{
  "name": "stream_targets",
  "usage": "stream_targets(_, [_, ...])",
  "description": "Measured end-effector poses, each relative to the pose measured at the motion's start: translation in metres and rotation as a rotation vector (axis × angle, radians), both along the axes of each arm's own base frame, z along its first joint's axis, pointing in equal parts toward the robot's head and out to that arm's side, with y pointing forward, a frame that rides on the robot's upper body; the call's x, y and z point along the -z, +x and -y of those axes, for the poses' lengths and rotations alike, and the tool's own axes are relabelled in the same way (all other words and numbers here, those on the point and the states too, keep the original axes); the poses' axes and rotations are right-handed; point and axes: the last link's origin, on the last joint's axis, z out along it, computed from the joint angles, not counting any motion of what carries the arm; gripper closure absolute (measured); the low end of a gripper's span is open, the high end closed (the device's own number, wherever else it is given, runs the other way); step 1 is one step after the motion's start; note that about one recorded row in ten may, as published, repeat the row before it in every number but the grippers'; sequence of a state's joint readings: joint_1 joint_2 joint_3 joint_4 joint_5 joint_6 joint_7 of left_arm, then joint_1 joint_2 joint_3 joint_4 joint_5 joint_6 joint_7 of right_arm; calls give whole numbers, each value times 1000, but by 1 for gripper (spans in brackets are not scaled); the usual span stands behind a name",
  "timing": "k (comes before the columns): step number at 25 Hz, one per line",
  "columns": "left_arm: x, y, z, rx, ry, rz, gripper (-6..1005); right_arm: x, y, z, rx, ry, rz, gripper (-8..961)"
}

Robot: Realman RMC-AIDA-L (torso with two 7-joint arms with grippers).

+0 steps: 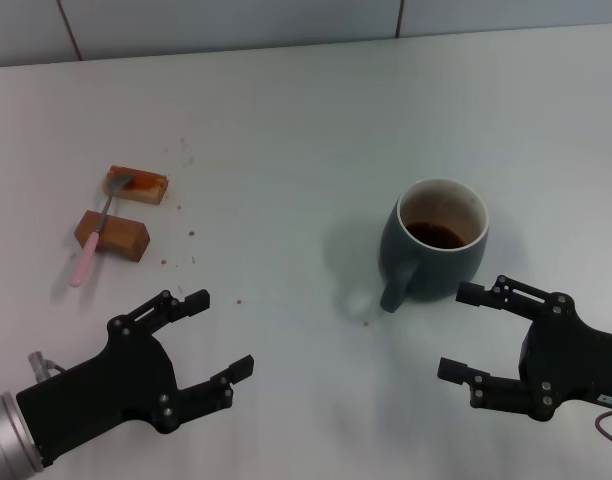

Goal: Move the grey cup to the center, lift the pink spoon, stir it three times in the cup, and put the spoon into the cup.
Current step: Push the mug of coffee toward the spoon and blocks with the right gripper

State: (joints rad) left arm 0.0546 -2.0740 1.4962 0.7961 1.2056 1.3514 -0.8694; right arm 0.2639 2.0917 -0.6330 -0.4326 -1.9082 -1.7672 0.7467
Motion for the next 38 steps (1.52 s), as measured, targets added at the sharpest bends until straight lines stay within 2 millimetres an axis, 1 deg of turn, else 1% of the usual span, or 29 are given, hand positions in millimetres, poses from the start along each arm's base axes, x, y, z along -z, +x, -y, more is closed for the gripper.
stream_targets(19, [0, 1, 1, 4, -3, 6, 170, -1, -1, 0, -3, 2, -11, 140])
stream_targets(21, [0, 0, 1, 4, -3, 6, 171, -5, -4, 0, -5, 36, -52, 141])
stream_targets(23, [-1, 0, 1, 4, -3, 5, 171, -16, -4, -1, 16, 127, -111, 142])
stream_targets(26, [-1, 0, 1, 4, -3, 5, 172, -39, 7, -6, 128, 324, -183, 144])
stream_targets(29, [-1, 0, 1, 3, -3, 5, 174, -53, 24, -10, 260, 501, -218, 263])
stream_targets(31, [-1, 0, 2, 3, -3, 4, 174, -52, 32, -11, 310, 564, -197, 343])
stream_targets(34, [-1, 0, 1, 4, -4, 5, 175, -42, 42, -17, 373, 627, -129, 465])
stream_targets(36, [0, 1, 1, 6, -6, 6, 176, -32, 44, -21, 396, 643, -85, 547])
stream_targets(38, [0, 1, 1, 7, -6, 6, 177, -25, 45, -24, 407, 647, -58, 593])
